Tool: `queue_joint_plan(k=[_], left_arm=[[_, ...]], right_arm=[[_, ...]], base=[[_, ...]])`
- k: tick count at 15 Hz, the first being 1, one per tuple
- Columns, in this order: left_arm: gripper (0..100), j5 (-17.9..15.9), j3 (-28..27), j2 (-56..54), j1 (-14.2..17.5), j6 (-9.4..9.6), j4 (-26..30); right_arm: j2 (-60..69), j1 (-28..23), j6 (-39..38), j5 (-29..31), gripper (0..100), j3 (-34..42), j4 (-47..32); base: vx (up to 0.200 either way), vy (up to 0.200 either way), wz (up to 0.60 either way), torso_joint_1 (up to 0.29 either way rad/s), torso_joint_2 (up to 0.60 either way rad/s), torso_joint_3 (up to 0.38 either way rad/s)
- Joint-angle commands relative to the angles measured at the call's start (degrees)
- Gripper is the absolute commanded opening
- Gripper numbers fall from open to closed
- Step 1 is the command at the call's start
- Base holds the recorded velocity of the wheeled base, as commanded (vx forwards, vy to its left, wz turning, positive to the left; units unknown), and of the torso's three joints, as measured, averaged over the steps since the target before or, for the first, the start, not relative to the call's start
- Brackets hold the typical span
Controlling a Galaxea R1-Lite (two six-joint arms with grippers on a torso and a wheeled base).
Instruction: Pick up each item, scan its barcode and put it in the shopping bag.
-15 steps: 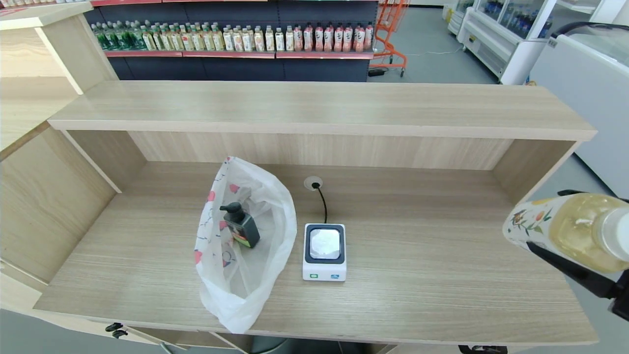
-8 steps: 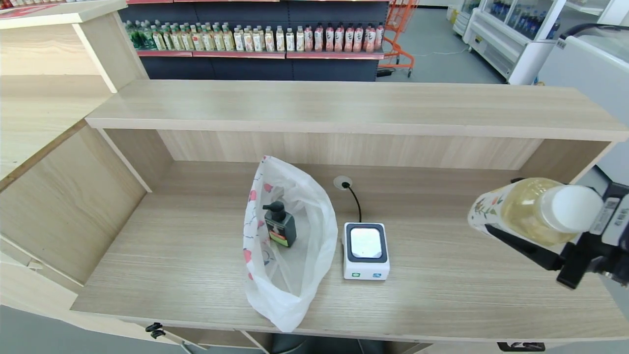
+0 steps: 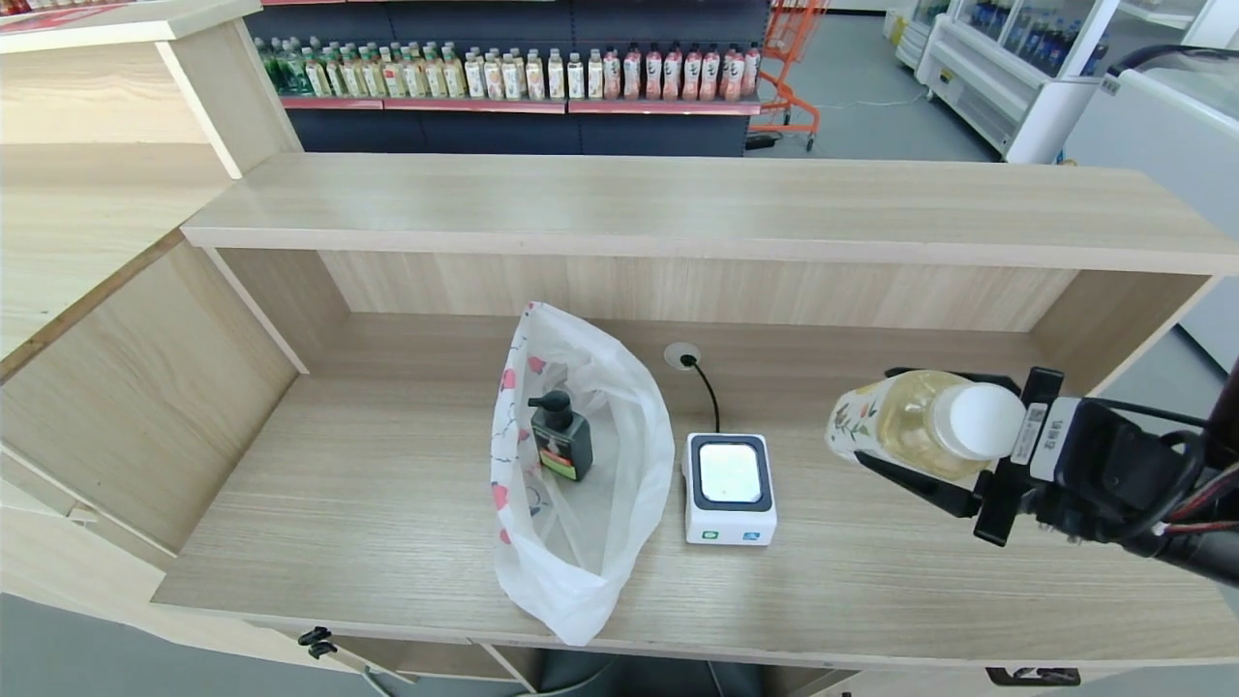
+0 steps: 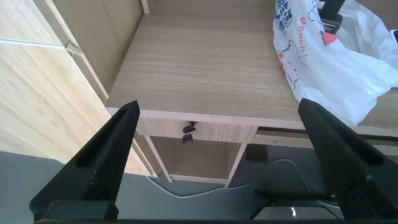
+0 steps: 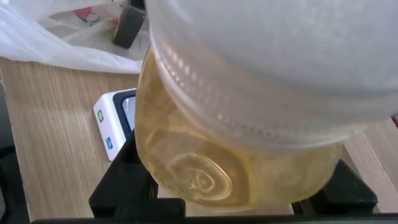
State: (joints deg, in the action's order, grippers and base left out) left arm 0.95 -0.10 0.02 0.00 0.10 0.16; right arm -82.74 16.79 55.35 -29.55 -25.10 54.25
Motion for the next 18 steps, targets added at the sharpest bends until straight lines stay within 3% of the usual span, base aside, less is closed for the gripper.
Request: queue_joint_plan(k=[1, 5, 8, 14, 18], left_arm=[[100, 0.0, 0.0, 0.0, 0.0, -0.01, 0.0], [100, 0.0, 0.0, 0.0, 0.0, -0.01, 0.0], [100, 0.0, 0.0, 0.0, 0.0, -0.01, 0.0], [100, 0.0, 0.0, 0.0, 0.0, -0.01, 0.0], [100, 0.0, 0.0, 0.0, 0.0, -0.01, 0.0]], right_arm=[[-4.2, 0.2, 0.5, -0.8, 0, -1.1, 0.4], [-7.3, 2.6, 4.0, -1.0, 0, -1.2, 0.7], [-11.0, 3.3, 6.8, -3.2, 0, -0.8, 5.5], [-20.3, 0.9, 8.8, -8.7, 0, -0.4, 19.0], [-23.9, -0.3, 9.0, -15.0, 0, -0.3, 21.8]], base=[[0.0, 0.0, 0.0, 0.0, 0.0, 0.0], [0.0, 0.0, 0.0, 0.0, 0.0, 0.0], [0.0, 0.0, 0.0, 0.0, 0.0, 0.0], [0.0, 0.0, 0.0, 0.0, 0.0, 0.0], [0.0, 0.0, 0.0, 0.0, 0.0, 0.0]])
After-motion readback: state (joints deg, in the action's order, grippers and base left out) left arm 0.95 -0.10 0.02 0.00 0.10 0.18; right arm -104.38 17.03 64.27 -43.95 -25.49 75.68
